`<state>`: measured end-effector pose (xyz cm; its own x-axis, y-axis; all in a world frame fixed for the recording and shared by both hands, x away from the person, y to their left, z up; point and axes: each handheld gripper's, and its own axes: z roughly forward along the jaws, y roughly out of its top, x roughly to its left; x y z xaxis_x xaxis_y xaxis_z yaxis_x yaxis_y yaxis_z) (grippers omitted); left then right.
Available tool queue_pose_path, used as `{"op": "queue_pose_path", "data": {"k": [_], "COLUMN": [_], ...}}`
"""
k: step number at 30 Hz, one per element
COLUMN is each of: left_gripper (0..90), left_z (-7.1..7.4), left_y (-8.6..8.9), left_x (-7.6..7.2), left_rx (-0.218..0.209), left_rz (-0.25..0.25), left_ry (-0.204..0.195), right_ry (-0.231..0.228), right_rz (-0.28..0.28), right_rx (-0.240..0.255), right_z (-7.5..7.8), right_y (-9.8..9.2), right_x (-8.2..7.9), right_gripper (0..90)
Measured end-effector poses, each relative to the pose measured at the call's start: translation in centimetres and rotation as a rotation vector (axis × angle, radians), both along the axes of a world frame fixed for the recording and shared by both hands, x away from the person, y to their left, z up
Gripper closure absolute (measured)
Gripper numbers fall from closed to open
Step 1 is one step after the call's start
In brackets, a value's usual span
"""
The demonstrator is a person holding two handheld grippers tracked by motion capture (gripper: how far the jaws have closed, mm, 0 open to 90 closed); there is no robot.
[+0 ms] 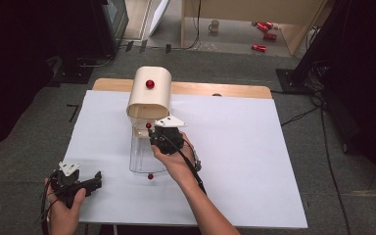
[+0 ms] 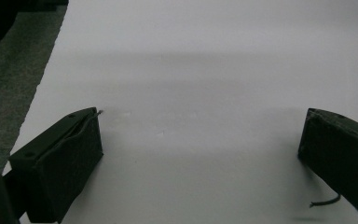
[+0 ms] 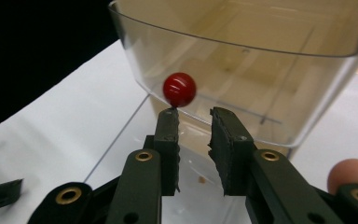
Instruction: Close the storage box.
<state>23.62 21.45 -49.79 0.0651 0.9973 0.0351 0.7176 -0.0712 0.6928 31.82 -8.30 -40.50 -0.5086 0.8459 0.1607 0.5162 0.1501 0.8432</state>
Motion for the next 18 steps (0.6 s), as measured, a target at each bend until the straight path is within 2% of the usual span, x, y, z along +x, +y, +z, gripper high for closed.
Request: {"op": "queue_pose_path", "data": {"k": [2, 4, 9, 12, 17, 18], "left_gripper": [0.0, 0.0, 0.0, 0.0, 0.0, 0.0], "left_z": [0.0, 0.0, 0.0, 0.0, 0.0, 0.0], "left_y": [0.0, 0.0, 0.0, 0.0, 0.0, 0.0], "left_x": [0.0, 0.0, 0.0, 0.0, 0.0, 0.0], "left_rx": [0.0, 0.001, 0.001, 0.0, 0.001, 0.001], "left_rz": [0.0, 0.0, -0.001, 0.002, 0.0, 0.0], "left_ry": [0.0, 0.0, 0.0, -0.002, -0.001, -0.001], "right_ry": [0.003, 0.01, 0.0, -0.002, -0.001, -0.001], "right_rz": [-0.012, -0.007, 0.018, 0.03, 0.048, 0.048], "right_rx": [0.007, 0.037, 0.039, 0.049, 0.048, 0.048], "right_z": [0.0, 0.2, 0.7, 0.7, 0.5, 0.5], "right_y": [-0.3, -0.9, -1.0, -0.9, -1.0, -1.0], "right_x": [0.3, 0.6, 0.6, 0.4, -0.4, -0.4], "right_gripper": [74.1, 73.6, 69.1, 60.9, 39.8, 39.8]}}
